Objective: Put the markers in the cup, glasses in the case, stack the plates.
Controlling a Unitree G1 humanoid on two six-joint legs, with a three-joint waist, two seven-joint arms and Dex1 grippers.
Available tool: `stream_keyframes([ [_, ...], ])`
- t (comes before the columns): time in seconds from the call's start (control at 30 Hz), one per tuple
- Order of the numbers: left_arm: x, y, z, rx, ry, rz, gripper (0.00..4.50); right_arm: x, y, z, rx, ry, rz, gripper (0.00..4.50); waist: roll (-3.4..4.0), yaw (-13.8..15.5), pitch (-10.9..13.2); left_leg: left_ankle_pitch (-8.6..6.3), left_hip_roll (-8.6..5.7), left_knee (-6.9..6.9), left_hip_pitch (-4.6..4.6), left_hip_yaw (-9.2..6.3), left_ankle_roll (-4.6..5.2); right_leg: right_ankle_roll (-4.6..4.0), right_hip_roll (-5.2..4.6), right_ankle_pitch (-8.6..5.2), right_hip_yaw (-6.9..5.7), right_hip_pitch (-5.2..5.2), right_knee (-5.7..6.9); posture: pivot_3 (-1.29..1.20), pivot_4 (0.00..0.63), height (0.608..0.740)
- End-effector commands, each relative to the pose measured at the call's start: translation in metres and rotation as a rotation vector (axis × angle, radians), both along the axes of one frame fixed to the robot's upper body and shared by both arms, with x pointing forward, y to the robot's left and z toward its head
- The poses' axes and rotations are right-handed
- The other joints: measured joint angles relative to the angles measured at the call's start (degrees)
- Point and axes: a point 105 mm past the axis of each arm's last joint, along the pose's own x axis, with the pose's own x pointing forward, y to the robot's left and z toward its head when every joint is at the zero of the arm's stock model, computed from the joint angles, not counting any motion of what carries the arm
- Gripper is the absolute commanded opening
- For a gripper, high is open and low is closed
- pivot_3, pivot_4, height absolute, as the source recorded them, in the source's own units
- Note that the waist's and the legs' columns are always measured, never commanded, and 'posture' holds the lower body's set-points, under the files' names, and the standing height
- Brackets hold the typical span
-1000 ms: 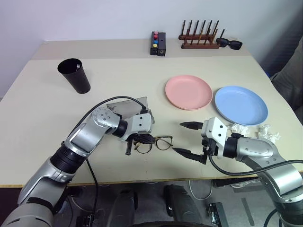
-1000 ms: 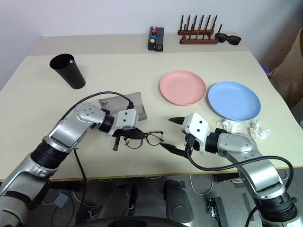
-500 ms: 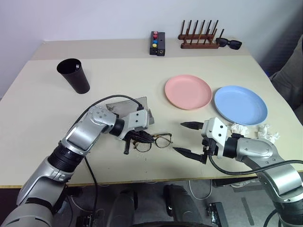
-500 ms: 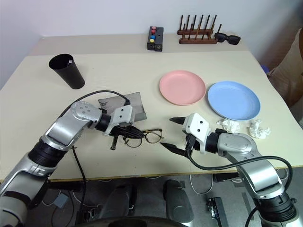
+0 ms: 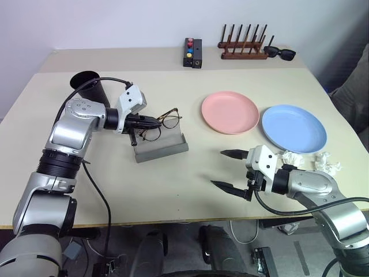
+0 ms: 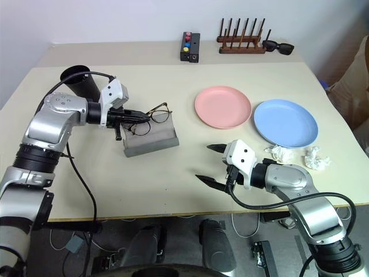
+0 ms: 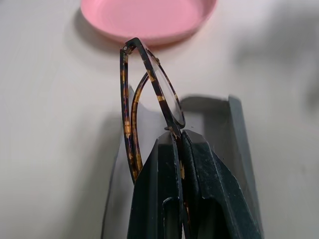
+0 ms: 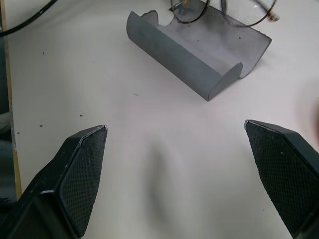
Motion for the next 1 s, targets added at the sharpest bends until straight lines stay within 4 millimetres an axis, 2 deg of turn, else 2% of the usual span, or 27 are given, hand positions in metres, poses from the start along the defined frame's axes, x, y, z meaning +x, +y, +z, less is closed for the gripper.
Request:
stream_keyframes([
  [0.03, -0.002, -0.002, -0.005, 0.068, -0.008, -0.074, 0.06, 0.0, 0.003, 0.005, 0.014, -0.028, 0.014, 4.5, 0.0, 0.11, 0.0, 0.0, -0.01, 0.0, 0.0, 0.0, 0.0, 0.0, 0.0, 0.0, 0.0, 0.0, 0.0, 0.0, 0.15, 0.735],
  [0.37, -0.012, -0.003, -0.028, 0.123, 0.08, -0.192, 0.06, -0.005, 0.008, 0.003, 0.023, -0.021, 0.017, 4.5, 0.0, 0.65, 0.0, 0.0, 0.0, 0.01, -0.01, 0.01, 0.0, -0.07, 0.01, -0.04, 0.0, -0.01, 0.02, 0.0, 0.15, 0.735],
  [0.73, -0.007, -0.005, -0.033, 0.121, 0.087, -0.173, 0.06, -0.005, 0.014, 0.007, 0.036, -0.022, 0.032, 4.5, 0.0, 1.04, 0.0, 0.0, 0.0, 0.05, 0.0, 0.0, 0.0, -0.03, 0.01, -0.01, 0.0, -0.01, 0.07, 0.0, 0.15, 0.735],
  [0.87, -0.001, -0.005, -0.028, 0.1, 0.053, -0.146, 1.4, -0.004, 0.016, 0.007, 0.039, -0.022, 0.037, 4.5, 0.0, 1.05, 0.0, 0.0, -0.01, 0.05, 0.0, -0.01, 0.0, 0.0, 0.01, 0.0, 0.0, -0.01, 0.07, 0.0, 0.15, 0.735],
  [1.0, 0.004, -0.002, -0.019, 0.069, 0.03, -0.115, 1.4, -0.002, 0.017, 0.007, 0.041, -0.021, 0.045, 4.5, 0.0, 1.0, 0.0, 0.0, -0.01, 0.05, -0.01, 0.0, 0.0, 0.0, 0.01, 0.0, 0.0, -0.01, 0.07, 0.0, 0.15, 0.735],
])
